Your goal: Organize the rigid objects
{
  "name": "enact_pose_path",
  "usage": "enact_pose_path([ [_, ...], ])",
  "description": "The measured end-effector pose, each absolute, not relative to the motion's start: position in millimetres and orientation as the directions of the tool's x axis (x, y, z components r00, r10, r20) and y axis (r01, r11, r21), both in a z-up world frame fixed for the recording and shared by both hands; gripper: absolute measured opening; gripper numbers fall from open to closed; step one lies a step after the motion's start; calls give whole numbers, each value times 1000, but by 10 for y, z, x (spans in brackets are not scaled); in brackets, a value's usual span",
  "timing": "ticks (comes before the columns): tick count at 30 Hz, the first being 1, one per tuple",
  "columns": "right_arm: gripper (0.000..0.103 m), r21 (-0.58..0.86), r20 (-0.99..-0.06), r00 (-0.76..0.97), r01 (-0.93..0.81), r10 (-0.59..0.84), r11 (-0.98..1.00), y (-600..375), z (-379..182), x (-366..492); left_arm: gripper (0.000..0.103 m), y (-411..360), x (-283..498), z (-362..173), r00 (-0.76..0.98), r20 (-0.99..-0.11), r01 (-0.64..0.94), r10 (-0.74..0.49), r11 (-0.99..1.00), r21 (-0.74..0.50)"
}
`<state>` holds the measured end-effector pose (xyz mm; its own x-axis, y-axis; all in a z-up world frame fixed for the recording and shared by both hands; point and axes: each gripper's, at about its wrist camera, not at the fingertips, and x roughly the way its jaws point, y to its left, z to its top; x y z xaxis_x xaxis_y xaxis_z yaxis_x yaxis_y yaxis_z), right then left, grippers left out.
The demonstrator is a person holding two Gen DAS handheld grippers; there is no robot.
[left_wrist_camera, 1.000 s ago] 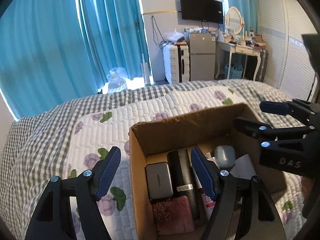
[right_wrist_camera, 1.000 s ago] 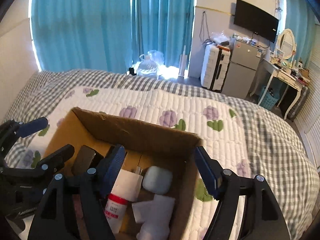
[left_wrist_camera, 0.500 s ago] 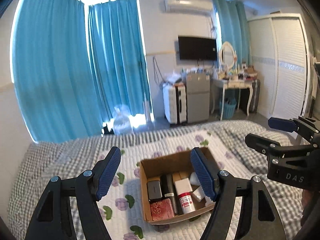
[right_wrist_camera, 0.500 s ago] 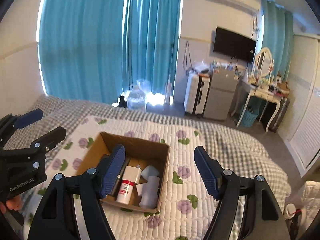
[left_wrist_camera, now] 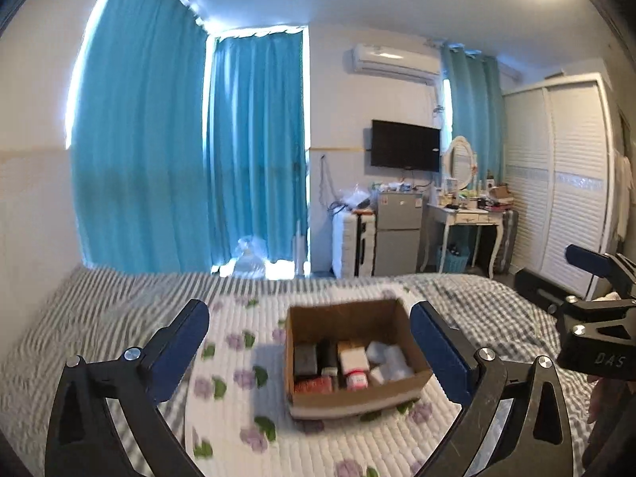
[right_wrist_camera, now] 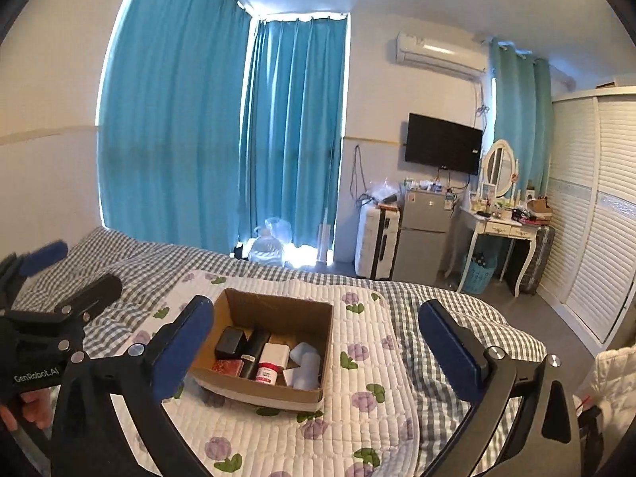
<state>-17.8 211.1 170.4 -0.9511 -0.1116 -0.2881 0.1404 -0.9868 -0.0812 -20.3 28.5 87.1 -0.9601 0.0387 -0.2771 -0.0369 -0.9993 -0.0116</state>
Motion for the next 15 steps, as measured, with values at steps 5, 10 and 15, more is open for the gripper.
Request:
enact_pose_path([
  [5,103,-48,-264,-956,147,-129,-988,2126,1289,-112,103,237,-55,594,-962,-272,-13,7,-1000,21],
  [10,103,-27,-263,-957,130,-119,-991,2121,1006,-127,103,228,-61,373,-952,-306,-9,-5,-999,45],
  [15,103,-19,-298,-948,125,-114,-992,2103,894,-244,103,236,-106,287,-947,-320,-3,-8,-999,33],
])
